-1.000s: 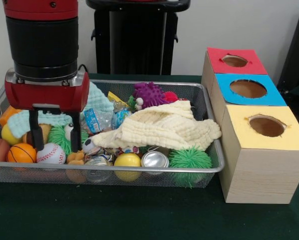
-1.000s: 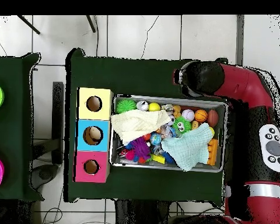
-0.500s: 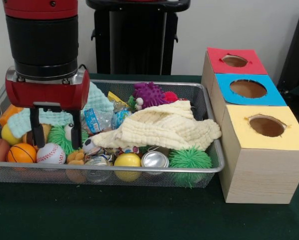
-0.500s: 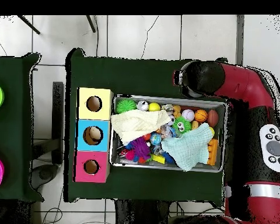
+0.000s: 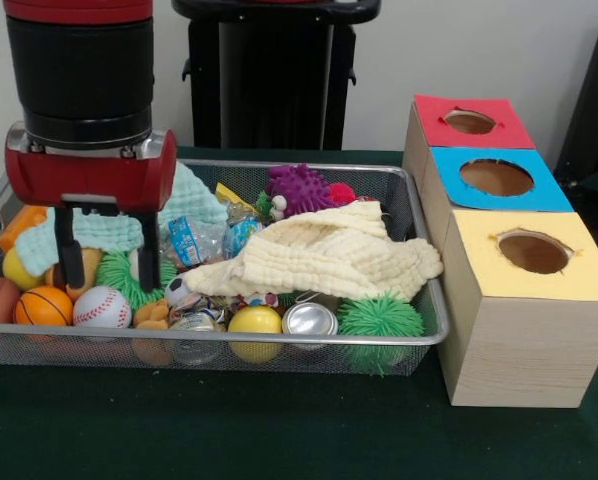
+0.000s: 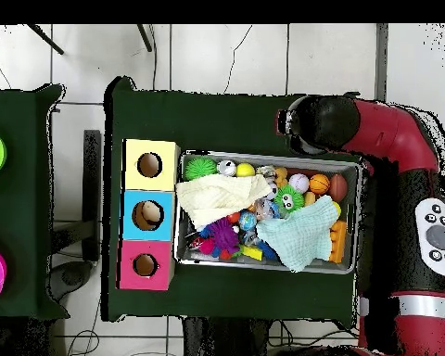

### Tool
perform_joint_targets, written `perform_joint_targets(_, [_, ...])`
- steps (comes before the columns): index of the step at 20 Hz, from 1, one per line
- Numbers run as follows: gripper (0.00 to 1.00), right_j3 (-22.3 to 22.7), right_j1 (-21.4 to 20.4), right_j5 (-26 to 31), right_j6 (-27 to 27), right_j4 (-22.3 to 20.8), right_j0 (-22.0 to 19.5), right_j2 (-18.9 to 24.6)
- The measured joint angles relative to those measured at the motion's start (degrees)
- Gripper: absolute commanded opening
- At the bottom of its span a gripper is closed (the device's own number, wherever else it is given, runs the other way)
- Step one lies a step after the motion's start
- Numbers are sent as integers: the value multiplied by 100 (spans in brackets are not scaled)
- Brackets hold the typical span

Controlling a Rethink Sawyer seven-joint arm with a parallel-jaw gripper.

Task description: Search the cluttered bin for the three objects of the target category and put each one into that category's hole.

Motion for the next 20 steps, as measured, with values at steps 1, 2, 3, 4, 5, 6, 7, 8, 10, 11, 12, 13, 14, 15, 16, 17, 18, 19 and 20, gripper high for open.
perform_joint_targets(1, [100,0,-5,0,0,0,0,0])
perform_joint_targets(2, [100,0,-7,0,0,1,0,0])
perform_joint_targets(3, [100,-1,-9,0,0,1,0,0])
perform_joint_targets(4, [100,0,-9,0,0,0,0,0])
perform_joint_targets(5, [100,0,-8,0,0,0,0,0])
perform_joint_targets(6, [100,0,-8,0,0,0,0,0])
perform_joint_targets(7, [100,0,-8,0,0,0,0,0])
perform_joint_targets(8, [100,0,-8,0,0,0,0,0])
perform_joint_targets(10, [100,0,-1,0,0,0,1,0])
perform_joint_targets(11, [100,-1,5,0,0,-1,2,-1])
perform_joint_targets(12, [100,-1,19,0,0,-1,4,0])
perform_joint_targets(13, [100,-1,31,0,0,-2,6,-1])
perform_joint_targets(14, [100,-4,54,0,0,-7,11,-1])
perform_joint_targets(15, [100,-7,68,0,0,-6,14,-1])
perform_joint_targets(16, [100,-15,88,0,0,-8,19,0])
perform_joint_targets(17, [100,-44,140,0,0,-12,34,0])
perform_joint_targets(18, [100,-66,172,0,0,-15,42,0])
perform_joint_targets(19, [100,-91,205,0,0,-19,53,0])
perform_joint_targets(20, [100,-118,239,0,0,-21,64,0])
